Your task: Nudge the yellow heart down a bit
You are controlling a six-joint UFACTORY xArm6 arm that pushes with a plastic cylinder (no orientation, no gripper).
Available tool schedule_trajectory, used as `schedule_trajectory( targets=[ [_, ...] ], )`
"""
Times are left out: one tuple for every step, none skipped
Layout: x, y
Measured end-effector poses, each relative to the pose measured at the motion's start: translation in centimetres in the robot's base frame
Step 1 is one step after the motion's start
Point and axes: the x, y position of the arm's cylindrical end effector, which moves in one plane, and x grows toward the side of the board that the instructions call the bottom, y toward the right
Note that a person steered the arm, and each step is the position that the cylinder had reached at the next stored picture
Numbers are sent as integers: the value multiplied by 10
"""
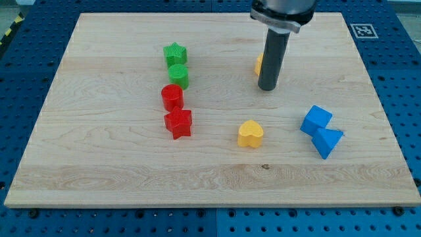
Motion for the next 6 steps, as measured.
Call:
schedule_trajectory(
  targets=[
    [22,-13],
    [48,-17],
    [74,-17],
    [96,-10],
    [106,24],
    [106,69]
  ],
)
